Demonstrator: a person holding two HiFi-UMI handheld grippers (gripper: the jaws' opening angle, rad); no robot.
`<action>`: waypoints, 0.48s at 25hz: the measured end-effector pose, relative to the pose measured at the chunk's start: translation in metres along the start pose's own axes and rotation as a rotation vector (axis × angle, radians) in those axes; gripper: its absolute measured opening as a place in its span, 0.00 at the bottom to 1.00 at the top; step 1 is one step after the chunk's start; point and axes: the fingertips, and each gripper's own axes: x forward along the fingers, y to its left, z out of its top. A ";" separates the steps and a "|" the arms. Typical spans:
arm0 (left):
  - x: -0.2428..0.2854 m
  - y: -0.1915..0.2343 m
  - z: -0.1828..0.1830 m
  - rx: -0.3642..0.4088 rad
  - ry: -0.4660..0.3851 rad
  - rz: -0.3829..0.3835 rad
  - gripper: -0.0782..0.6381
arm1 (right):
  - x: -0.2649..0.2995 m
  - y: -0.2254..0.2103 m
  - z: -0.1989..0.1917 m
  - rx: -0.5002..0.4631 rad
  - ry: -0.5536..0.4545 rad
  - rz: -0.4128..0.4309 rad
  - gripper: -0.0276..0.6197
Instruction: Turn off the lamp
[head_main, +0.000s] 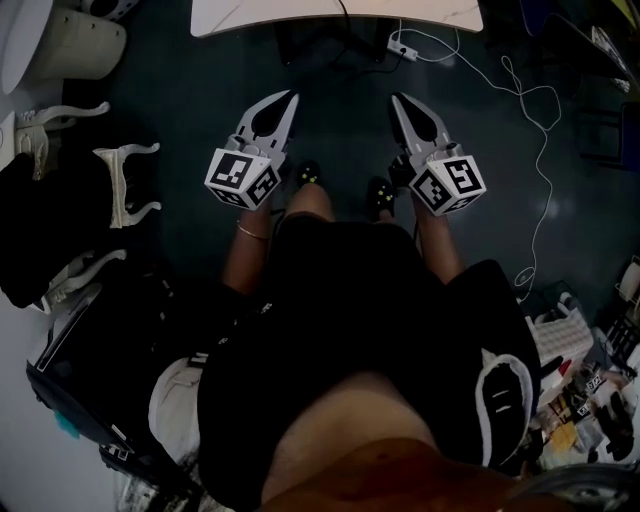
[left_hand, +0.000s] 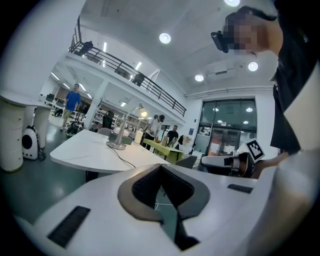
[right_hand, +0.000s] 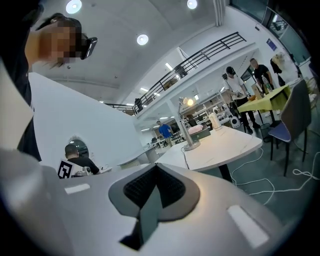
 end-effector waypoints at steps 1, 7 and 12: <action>-0.001 0.007 0.001 -0.001 0.004 -0.009 0.12 | 0.006 0.003 0.000 0.000 -0.006 -0.010 0.04; 0.000 0.043 0.011 0.004 0.023 -0.052 0.12 | 0.024 0.013 -0.004 0.001 -0.015 -0.082 0.04; 0.007 0.054 0.007 -0.029 0.038 -0.084 0.12 | 0.026 0.013 -0.004 0.014 -0.023 -0.135 0.04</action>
